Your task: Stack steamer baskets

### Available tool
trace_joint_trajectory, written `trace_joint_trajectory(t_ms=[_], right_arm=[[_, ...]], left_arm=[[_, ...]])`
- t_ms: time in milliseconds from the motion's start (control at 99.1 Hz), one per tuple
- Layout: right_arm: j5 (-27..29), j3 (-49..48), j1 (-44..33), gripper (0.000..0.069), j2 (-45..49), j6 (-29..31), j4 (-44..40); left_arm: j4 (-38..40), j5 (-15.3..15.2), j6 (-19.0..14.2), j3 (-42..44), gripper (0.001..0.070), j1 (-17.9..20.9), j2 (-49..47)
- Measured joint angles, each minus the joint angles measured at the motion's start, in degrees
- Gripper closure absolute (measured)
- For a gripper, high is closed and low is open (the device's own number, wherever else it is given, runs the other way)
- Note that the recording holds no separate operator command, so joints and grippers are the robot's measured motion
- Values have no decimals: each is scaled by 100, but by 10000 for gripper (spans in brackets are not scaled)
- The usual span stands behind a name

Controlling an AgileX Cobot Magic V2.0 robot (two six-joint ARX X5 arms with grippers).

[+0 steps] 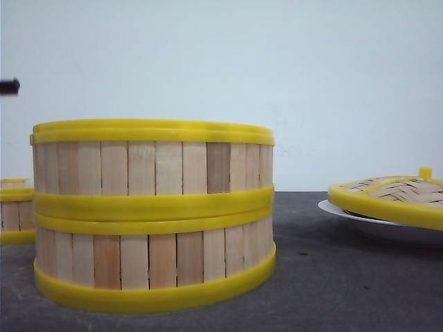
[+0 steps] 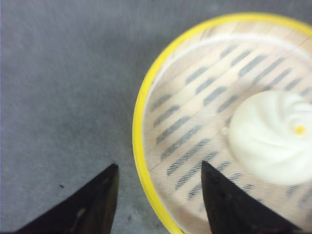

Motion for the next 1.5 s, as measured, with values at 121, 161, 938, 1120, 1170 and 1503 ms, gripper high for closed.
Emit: trace_joint_trajectory(t_ms=[121,161,938,1120,1170,1503], right_arm=[[0,0,0,385,0,0,-63],[0,0,0,385,0,0,-85],[332,0,0,385,2,-66,-76],[334,0,0,385,7,-66,-76],[334,0,0,385,7,-66,-76],[334,0,0,385,0,-66,-83]], left_arm=[[59,2,-59,0,397,111,345],[94,0,-70,2,397,138,444],[411,50,-269,15,684,199,1073],[420,116,-269,15,689,199,1073],[422,131,-269,15,689,199,1073],[-442,581,-173,957,689,398,1088]])
